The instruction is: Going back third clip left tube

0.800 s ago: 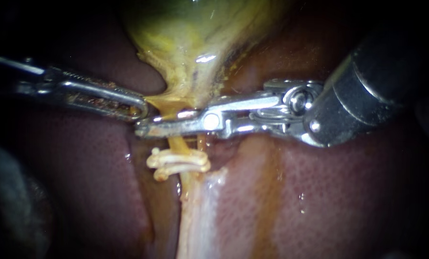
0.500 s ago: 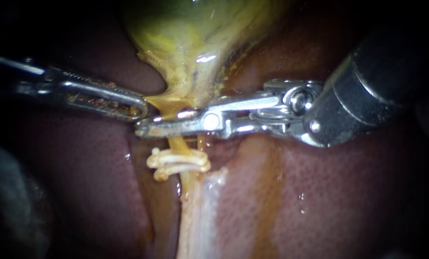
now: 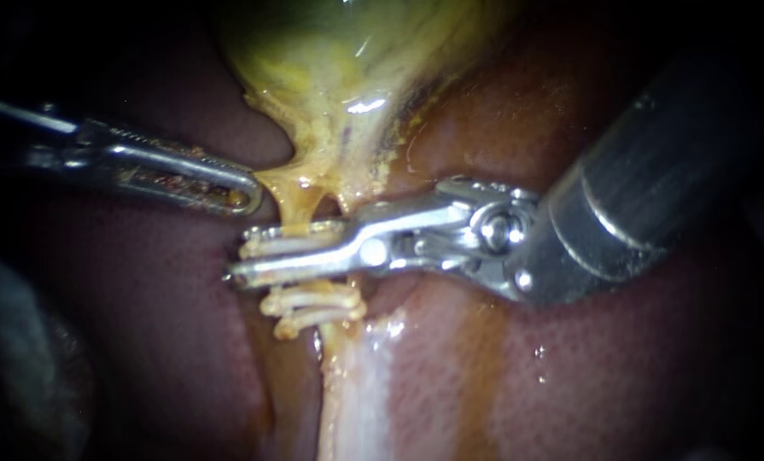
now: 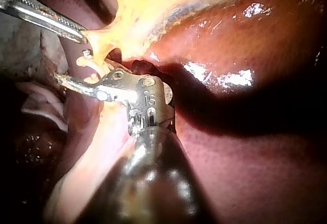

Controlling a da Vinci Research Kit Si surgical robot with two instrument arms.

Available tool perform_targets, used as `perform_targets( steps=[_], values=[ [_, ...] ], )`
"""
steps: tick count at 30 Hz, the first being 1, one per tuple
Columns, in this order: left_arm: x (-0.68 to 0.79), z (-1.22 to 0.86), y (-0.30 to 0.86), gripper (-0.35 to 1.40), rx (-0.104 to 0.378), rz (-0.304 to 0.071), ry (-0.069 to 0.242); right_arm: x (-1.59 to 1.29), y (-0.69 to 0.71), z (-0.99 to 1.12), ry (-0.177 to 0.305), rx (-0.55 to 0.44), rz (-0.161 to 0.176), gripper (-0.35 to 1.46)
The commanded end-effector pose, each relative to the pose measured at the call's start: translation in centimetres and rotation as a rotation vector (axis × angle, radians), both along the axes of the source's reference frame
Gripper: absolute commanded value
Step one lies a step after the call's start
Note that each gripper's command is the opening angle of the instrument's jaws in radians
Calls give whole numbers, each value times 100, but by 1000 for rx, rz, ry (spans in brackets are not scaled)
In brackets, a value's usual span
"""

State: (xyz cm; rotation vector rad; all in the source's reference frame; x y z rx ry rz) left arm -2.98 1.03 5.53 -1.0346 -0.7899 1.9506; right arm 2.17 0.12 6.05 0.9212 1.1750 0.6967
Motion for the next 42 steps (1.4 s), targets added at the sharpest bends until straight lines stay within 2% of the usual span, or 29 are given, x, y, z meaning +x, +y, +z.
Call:
perform_targets(
  steps=[1,3,4,7,10,16,23,29,37,42],
  values=[
    [0,0,0,-35,0,0,0,-1,0,3,-19,-52,-16,49],
    [0,0,0,-35,0,0,0,-4,0,7,-51,-131,-47,49],
    [0,0,0,-35,0,1,-1,-7,1,7,-68,-160,-52,49],
    [2,0,0,-35,0,1,-1,-19,3,7,-79,-260,-24,49],
    [3,0,-1,-35,0,2,-1,-32,1,6,-65,-357,-32,50],
    [3,0,-1,-35,0,2,-1,-65,-6,-6,-22,-466,-72,50],
    [3,-1,-1,-35,0,2,-1,-106,-4,-34,17,-538,-103,50],
    [3,0,-1,-35,0,2,-1,-138,-2,-50,40,-562,-121,50],
    [2,1,-1,-35,-1,1,-1,-163,7,-60,50,-565,-127,50],
    [-4,6,-3,-35,-4,-2,2,-170,9,-61,51,-562,-128,50]
  ],
)
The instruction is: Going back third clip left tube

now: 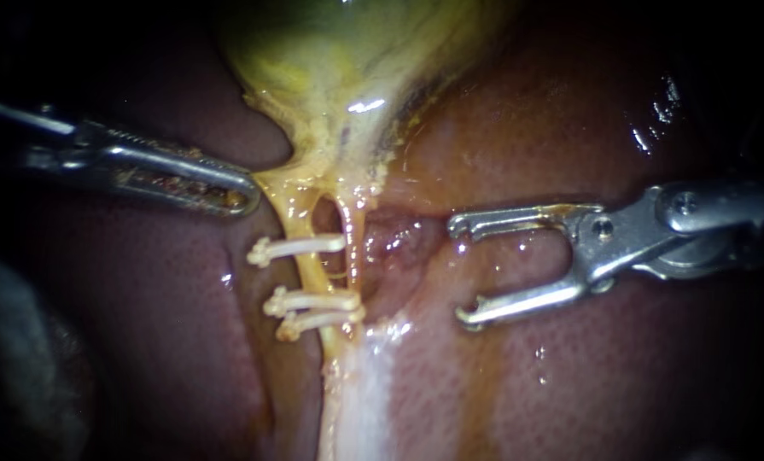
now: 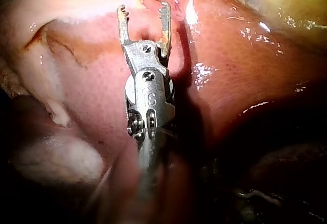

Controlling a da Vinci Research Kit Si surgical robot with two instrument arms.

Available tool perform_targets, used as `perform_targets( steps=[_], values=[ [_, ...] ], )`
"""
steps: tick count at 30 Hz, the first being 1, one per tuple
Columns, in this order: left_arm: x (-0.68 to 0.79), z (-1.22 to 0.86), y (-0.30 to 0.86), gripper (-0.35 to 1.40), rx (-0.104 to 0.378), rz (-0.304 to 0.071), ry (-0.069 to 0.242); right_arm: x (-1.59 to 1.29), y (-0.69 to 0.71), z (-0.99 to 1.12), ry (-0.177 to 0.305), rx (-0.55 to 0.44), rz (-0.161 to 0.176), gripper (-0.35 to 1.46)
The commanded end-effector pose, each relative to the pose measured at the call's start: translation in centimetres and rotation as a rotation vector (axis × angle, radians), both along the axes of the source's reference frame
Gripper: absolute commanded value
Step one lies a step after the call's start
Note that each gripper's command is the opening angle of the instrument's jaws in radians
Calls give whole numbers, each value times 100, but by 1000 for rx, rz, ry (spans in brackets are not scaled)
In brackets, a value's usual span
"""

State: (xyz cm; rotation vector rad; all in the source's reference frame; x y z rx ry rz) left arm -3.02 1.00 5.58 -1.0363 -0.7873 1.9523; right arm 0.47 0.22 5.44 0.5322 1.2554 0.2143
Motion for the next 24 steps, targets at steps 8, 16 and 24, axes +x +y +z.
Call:
perform_targets(
  steps=[8,16,24],
  values=[
    [-18,19,-1,-35,-10,-9,8,-3,0,0,0,1,-1,50],
    [-30,29,-3,-35,-12,-11,10,-6,1,-1,0,1,1,50],
    [-27,26,-3,-35,-11,-10,9,-5,2,-4,-2,1,5,50]
  ],
)
